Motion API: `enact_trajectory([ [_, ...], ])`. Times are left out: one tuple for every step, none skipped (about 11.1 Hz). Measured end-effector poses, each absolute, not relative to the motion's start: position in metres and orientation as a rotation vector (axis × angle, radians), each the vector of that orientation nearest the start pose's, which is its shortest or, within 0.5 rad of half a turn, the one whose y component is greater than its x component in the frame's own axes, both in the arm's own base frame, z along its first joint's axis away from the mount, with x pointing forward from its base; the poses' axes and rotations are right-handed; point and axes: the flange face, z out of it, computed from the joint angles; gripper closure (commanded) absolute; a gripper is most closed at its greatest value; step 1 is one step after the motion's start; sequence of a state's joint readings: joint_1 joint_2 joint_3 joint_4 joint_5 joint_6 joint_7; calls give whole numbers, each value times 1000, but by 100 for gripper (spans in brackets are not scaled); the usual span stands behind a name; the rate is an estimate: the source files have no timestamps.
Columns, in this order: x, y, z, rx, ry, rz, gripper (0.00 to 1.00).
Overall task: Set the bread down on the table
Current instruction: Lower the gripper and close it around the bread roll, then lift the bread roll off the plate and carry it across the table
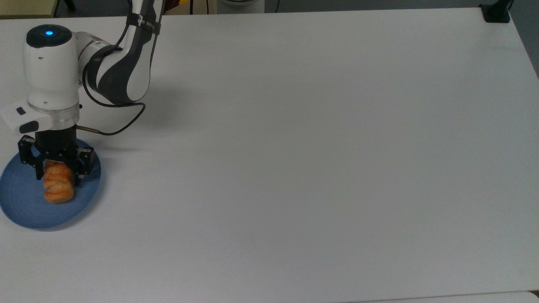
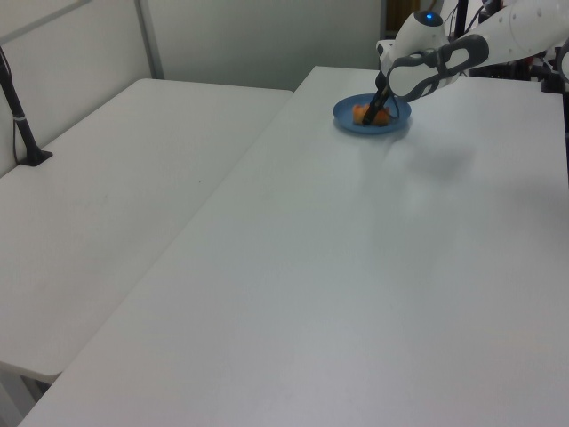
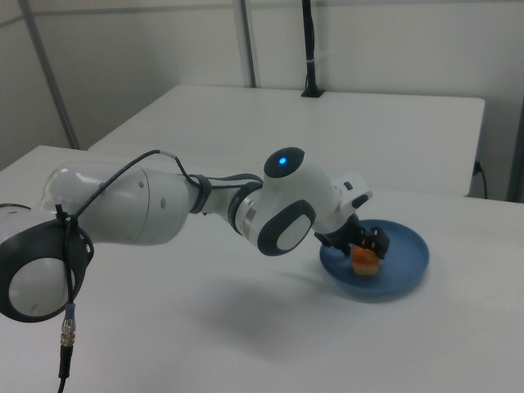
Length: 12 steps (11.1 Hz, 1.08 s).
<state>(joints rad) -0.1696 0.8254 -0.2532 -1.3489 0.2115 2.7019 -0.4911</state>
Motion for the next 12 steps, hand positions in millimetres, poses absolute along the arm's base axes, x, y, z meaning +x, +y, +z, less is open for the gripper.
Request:
enact_trajectory([
  [732,-276,297,-3301,-59,-846,58],
  [733,-276,294,-3304,-61,-868,67],
  [733,-276,294,-3304,-63,-873,75],
  [734,-276,296,-3304,-65,-878,84],
  [734,-276,297,-3305,-73,-882,92],
  [734,-276,297,-3306,-77,-883,97],
  [734,-276,298,-3306,-77,-885,98],
  [735,-276,299,-3305,-78,-888,99],
  [736,-276,301,-3305,-79,-894,100],
  [737,-276,307,-3303,-80,-911,100],
  [739,-276,317,-3299,-78,-939,100],
  [740,-277,337,-3290,-71,-985,100],
])
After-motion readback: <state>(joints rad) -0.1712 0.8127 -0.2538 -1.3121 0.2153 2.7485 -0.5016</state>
